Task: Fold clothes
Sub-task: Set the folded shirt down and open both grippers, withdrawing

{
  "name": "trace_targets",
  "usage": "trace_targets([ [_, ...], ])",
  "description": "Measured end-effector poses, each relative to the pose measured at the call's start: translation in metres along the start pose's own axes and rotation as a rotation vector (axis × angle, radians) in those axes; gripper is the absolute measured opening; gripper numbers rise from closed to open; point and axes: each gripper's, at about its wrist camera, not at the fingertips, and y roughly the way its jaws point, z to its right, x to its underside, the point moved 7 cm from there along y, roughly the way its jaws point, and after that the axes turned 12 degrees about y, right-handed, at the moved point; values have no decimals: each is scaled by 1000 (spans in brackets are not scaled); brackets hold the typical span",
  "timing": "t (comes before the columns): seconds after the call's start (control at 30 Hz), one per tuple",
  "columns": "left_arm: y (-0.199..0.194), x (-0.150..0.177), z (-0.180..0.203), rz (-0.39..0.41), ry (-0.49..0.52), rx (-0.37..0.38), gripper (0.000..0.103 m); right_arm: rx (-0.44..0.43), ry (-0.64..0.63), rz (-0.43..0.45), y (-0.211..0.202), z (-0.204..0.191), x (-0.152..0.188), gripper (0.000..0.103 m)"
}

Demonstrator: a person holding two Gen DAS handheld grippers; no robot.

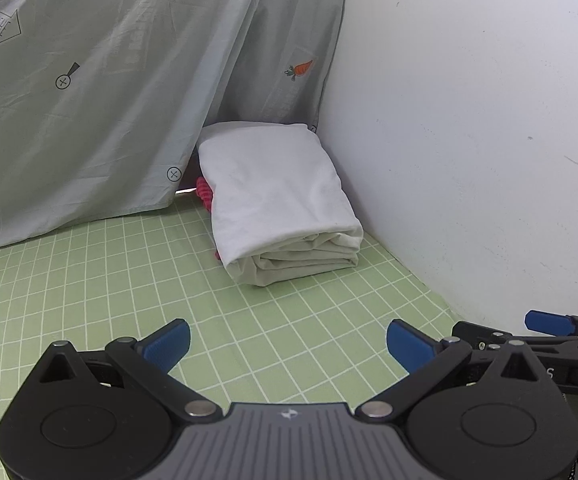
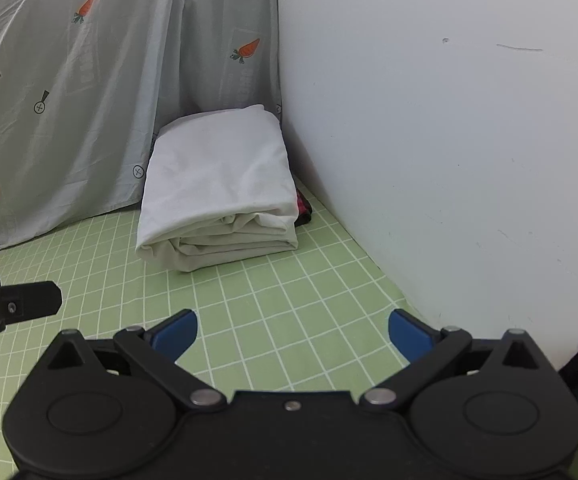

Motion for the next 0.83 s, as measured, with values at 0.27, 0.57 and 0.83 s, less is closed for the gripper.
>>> trace_targets([
  [0.27, -20, 13, 8, 11, -11, 7, 103, -8, -12, 8, -14, 2, 8, 103],
  [0.57, -33, 18, 8, 21, -17, 3, 103, -12, -18, 20, -28, 0, 13, 103],
  [0.83, -44, 23, 5, 33, -20, -3, 103, -24, -29, 32, -37, -5, 14, 103],
])
